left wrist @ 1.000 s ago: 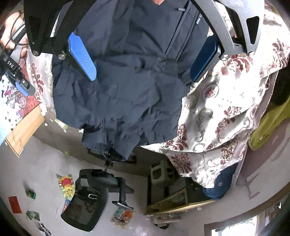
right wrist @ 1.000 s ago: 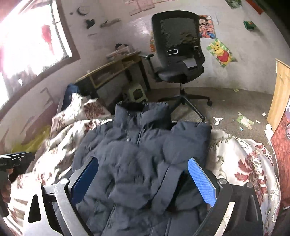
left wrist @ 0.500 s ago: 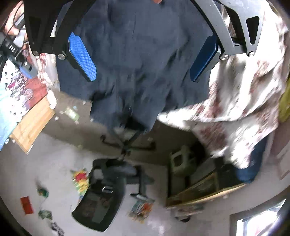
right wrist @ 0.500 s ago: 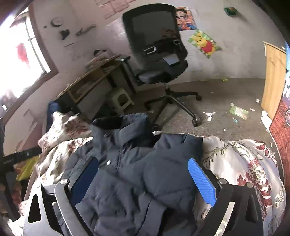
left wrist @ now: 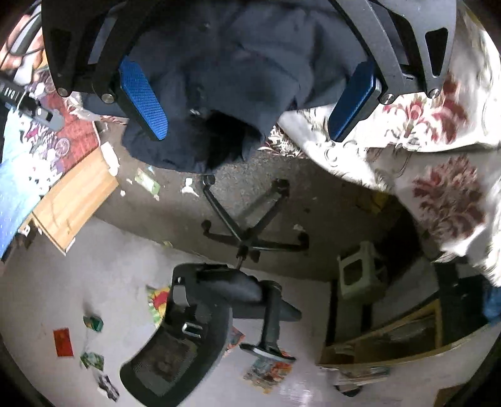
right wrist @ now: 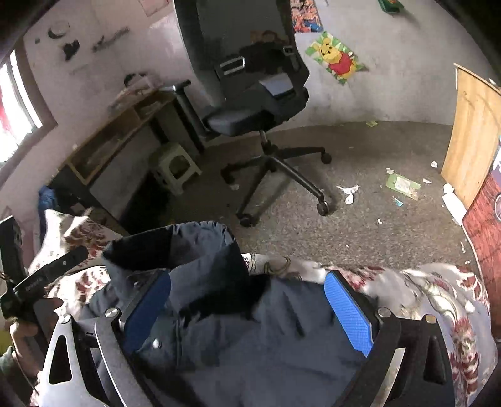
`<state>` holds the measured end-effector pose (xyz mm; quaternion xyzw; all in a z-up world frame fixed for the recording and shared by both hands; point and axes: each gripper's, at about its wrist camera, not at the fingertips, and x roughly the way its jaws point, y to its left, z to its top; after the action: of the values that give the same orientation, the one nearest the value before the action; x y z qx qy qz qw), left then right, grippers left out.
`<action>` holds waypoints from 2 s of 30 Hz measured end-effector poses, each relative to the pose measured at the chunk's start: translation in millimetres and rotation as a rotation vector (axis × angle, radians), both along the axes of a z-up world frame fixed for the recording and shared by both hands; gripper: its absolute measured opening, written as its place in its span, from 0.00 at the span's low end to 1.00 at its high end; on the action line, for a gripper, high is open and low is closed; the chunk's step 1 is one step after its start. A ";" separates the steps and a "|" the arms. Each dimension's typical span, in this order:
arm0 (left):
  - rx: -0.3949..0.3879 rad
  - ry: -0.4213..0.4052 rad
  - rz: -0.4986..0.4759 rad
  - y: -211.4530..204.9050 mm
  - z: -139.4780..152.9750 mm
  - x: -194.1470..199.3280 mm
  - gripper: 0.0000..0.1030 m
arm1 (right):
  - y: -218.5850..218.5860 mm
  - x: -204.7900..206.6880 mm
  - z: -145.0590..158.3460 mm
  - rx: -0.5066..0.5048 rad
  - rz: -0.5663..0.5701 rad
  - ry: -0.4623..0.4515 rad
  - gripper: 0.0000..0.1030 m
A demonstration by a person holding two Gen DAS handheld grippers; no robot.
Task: Fold large clothes
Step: 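Grasp the jacket hem with both grippers and lift it toward the collar, then lay the held hem over the collar with both grippers, pressing it down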
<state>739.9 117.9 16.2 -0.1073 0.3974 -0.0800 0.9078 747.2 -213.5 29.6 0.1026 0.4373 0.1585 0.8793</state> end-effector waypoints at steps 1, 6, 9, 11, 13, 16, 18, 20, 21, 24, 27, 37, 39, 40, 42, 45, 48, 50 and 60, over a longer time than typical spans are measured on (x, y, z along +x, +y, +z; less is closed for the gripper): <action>0.011 0.013 -0.019 0.1 -2.9 8.4 0.98 | 4.6 6.7 -2.3 -0.006 0.005 0.010 0.95; 0.032 0.022 -0.061 6.3 -15.9 27.1 0.82 | 25.4 47.0 -19.9 -0.021 -0.005 0.060 0.87; 0.026 0.074 -0.097 11.7 -27.9 36.8 0.48 | 37.9 67.7 -33.9 -0.031 -0.005 0.094 0.75; 0.010 0.105 -0.121 13.0 -35.1 40.0 0.35 | 46.9 77.1 -42.3 -0.045 -0.009 0.109 0.67; -0.029 0.112 -0.155 13.9 -38.4 40.1 0.18 | 54.5 82.1 -50.1 -0.039 -0.016 0.122 0.64; -0.089 0.088 -0.195 17.5 -33.7 34.0 0.06 | 64.8 83.3 -57.5 -0.061 -0.003 0.131 0.50; -0.110 0.066 -0.213 18.8 -29.4 27.5 0.05 | 69.5 83.3 -58.2 -0.087 0.006 0.132 0.33; -0.126 0.044 -0.221 21.4 -24.1 20.3 0.04 | 69.0 80.2 -53.7 -0.094 -0.004 0.110 0.13; -0.139 0.034 -0.227 22.9 -21.5 16.8 0.04 | 66.2 77.4 -49.9 -0.077 -0.006 0.098 0.12; -0.195 -0.010 -0.249 31.2 -13.1 0.5 0.03 | 58.7 65.4 -37.9 -0.033 0.018 0.056 0.09; -0.233 -0.041 -0.258 39.8 -5.3 -16.5 0.03 | 50.3 44.0 -24.9 -0.003 0.058 0.015 0.08; -0.163 0.087 -0.270 31.2 -13.9 -81.7 0.02 | 41.5 -32.4 -16.1 -0.030 0.250 -0.035 0.07; -0.114 0.113 -0.279 21.3 -21.1 -86.7 0.02 | 44.3 -38.1 -25.7 -0.061 0.262 -0.024 0.07; -0.097 0.130 -0.284 16.0 -26.0 -88.5 0.02 | 43.9 -39.6 -32.5 -0.067 0.261 -0.011 0.07; -0.080 0.168 -0.288 6.5 -34.7 -88.5 0.02 | 41.7 -42.3 -48.0 -0.078 0.257 0.019 0.07; -0.034 0.218 -0.304 -2.1 -51.1 -91.6 0.03 | 42.2 -50.5 -69.5 -0.117 0.271 0.044 0.07; -0.012 0.263 -0.306 -8.9 -68.5 -89.3 0.03 | 43.3 -57.4 -84.7 -0.134 0.280 0.062 0.07; -0.014 0.272 -0.307 -6.4 -75.0 -90.4 0.03 | 44.5 -59.6 -84.1 -0.141 0.281 0.050 0.07; -0.023 0.243 -0.324 6.1 -74.1 -96.0 0.03 | 36.7 -83.6 -19.2 -0.059 0.390 -0.054 0.13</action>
<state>643.9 124.0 -57.9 -0.0611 0.5153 -0.2160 0.8271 663.7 -176.8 10.4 -0.0141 0.4295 0.3155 0.8461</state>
